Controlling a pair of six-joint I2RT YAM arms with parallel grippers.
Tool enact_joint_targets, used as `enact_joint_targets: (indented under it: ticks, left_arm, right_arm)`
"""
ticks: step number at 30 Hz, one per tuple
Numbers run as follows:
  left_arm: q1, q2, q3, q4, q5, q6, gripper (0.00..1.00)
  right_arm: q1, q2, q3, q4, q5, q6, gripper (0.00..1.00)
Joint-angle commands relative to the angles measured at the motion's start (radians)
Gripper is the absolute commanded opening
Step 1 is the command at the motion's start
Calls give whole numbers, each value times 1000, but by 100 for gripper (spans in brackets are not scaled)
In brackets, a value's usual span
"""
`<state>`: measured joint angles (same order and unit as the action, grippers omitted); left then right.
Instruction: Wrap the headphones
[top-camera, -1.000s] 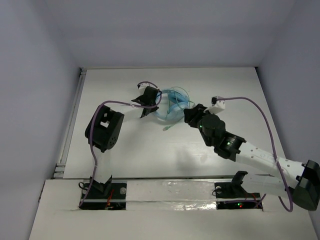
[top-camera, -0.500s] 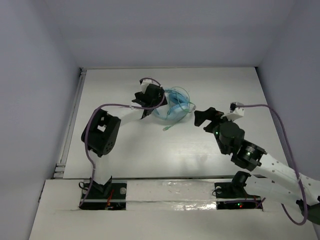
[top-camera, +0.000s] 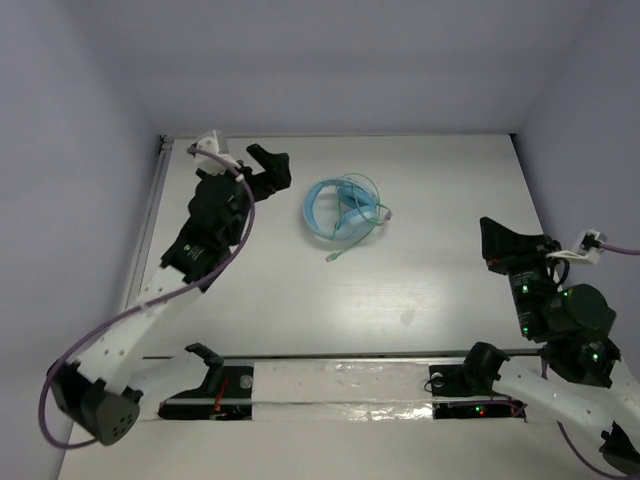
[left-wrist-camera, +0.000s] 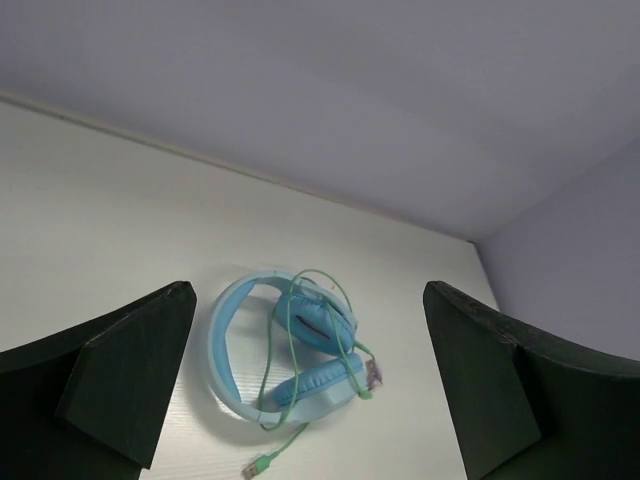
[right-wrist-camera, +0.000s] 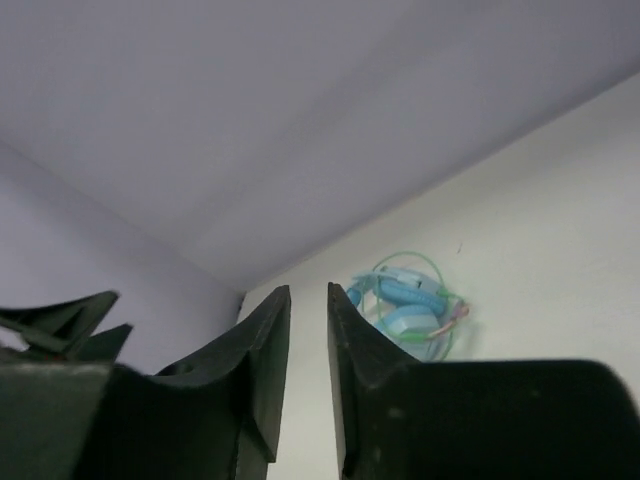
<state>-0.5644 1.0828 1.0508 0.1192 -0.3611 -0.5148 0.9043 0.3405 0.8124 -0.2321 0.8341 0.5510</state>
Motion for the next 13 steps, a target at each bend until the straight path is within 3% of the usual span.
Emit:
enact_joint_targets:
  ticks: [1,3,4,7,13]
  left_arm:
    - [-6,-145,-51,-76,31,62,99]
    - [-6,-211,-86,-114,11,71,99]
    - [-6,-275,-100,-118,7,78,99]
    - [3,-375,-153,-157,-10,91,99]
    - [3,-420,-212,-210,-53,101,99]
  right_arm:
    - [-1,-27,60,-67,7,-33,30]
    - [-1,-31,67,-79,11,-39,49]
    - [-1,-31,67,-84,19,-40,53]
    - [-1,-21,54,-92,26,-28,56]
    - [-1,32,66,-82,11,-16,56]
